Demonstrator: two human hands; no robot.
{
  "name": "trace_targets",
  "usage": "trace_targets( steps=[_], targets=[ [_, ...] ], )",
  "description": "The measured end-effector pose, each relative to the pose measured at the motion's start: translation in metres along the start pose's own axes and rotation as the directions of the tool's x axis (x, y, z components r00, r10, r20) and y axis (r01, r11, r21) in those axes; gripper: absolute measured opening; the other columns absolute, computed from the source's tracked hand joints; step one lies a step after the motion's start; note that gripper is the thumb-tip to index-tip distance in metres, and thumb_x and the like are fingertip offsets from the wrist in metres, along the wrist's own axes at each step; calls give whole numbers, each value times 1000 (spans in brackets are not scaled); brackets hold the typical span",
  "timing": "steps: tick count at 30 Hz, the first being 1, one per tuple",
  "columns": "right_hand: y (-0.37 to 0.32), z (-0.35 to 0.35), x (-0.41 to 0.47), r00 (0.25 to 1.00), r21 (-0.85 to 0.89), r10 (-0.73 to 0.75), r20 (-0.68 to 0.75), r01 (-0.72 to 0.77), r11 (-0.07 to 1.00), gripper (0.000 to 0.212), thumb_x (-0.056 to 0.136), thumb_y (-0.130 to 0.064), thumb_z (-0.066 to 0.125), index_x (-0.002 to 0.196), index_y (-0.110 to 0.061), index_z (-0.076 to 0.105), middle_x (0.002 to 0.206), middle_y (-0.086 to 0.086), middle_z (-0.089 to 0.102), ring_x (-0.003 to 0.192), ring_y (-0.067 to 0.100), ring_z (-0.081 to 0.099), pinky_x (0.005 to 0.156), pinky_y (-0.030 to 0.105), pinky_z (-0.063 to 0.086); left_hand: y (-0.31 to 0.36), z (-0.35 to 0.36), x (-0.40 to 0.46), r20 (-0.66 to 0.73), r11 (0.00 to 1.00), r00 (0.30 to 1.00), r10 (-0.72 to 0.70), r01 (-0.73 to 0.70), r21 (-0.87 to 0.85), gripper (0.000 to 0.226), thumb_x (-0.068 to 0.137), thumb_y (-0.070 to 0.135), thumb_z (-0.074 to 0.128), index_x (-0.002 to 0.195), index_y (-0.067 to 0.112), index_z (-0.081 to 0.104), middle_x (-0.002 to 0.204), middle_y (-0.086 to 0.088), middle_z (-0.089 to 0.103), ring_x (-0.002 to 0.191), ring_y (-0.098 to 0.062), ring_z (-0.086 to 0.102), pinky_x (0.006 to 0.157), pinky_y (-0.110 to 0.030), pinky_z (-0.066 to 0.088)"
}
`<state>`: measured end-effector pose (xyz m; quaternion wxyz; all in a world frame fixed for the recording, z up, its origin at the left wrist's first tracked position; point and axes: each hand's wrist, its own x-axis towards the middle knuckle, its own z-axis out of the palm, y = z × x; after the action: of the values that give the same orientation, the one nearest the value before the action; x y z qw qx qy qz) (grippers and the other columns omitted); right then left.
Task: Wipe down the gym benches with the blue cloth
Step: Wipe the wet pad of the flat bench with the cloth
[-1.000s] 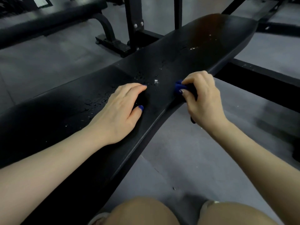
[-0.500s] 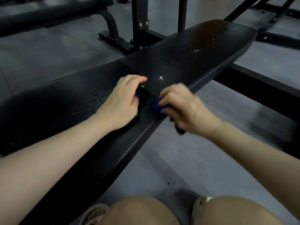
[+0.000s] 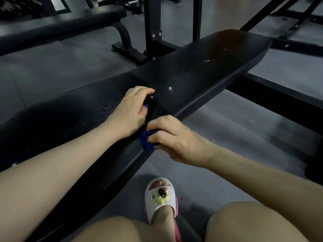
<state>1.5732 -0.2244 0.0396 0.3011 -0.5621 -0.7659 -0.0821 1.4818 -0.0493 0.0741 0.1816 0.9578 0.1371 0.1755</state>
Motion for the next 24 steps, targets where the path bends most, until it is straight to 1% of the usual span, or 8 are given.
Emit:
trace_targets(
  steps=[3, 6, 9, 14, 17, 21, 22, 24],
  targets=[
    [24, 4, -17, 949, -56, 199, -244, -218, 974, 14, 92, -7, 60, 104, -1, 62, 119, 18, 54, 107, 27, 50, 91, 41, 45, 3, -2, -1, 31, 1000, 999, 13, -13, 18, 47, 92, -2, 48, 136, 12, 46, 138, -2, 46, 132, -16, 35, 110, -27, 26],
    [44, 8, -29, 723, 78, 436, -536, -472, 878, 15, 90, -8, 59, 102, 0, 61, 116, 15, 53, 107, 25, 49, 89, 40, 46, 5, -3, 5, 87, 997, 995, 42, -47, 54, 48, 92, -2, 46, 137, 14, 46, 139, 2, 44, 133, -14, 33, 112, -32, 27],
    [44, 21, -31, 525, 232, 526, -669, -524, 819, 18, 88, -5, 60, 106, 0, 57, 116, 11, 47, 107, 24, 50, 87, 38, 49, 10, 0, 26, 77, 990, 991, 107, -113, 88, 46, 92, 5, 49, 137, 14, 46, 138, 3, 44, 132, -14, 33, 111, -33, 28],
    [25, 65, -26, 625, 146, 377, -684, -389, 910, 16, 93, -12, 56, 106, -12, 48, 116, 8, 41, 107, 23, 44, 94, 30, 42, 19, 22, 69, 77, 987, 989, 128, -134, 90, 42, 95, 16, 50, 137, 15, 46, 139, 1, 44, 131, -17, 36, 109, -36, 31],
    [49, 63, -32, 597, 140, 367, -713, -392, 909, 8, 96, -14, 51, 103, -13, 48, 115, 8, 42, 107, 22, 44, 95, 30, 41, 16, 33, 73, 71, 989, 991, 115, -121, 87, 40, 97, 16, 46, 137, 15, 46, 139, 1, 45, 131, -16, 37, 109, -33, 31],
    [113, 31, -43, 209, 365, 579, -788, -598, 713, 15, 86, 4, 53, 99, -3, 52, 109, 14, 45, 106, 16, 45, 93, 25, 42, 14, 35, 68, 76, 989, 991, 107, -114, 99, 39, 98, 18, 42, 136, 16, 48, 140, 7, 44, 132, -11, 34, 108, -28, 25],
    [124, 24, -44, 153, 400, 603, -783, -618, 677, 15, 86, 7, 53, 98, -2, 52, 109, 12, 44, 105, 17, 45, 91, 31, 45, 14, 36, 68, 75, 989, 991, 107, -114, 99, 38, 98, 18, 41, 135, 16, 49, 140, 7, 44, 132, -11, 34, 108, -27, 25],
    [127, 20, -43, 138, 418, 622, -771, -628, 657, 16, 87, 7, 53, 99, -4, 52, 109, 6, 42, 103, 20, 47, 84, 41, 48, 14, 37, 69, 70, 989, 992, 109, -116, 93, 37, 99, 18, 40, 134, 15, 50, 140, 6, 45, 131, -11, 35, 108, -27, 25]
  ],
)
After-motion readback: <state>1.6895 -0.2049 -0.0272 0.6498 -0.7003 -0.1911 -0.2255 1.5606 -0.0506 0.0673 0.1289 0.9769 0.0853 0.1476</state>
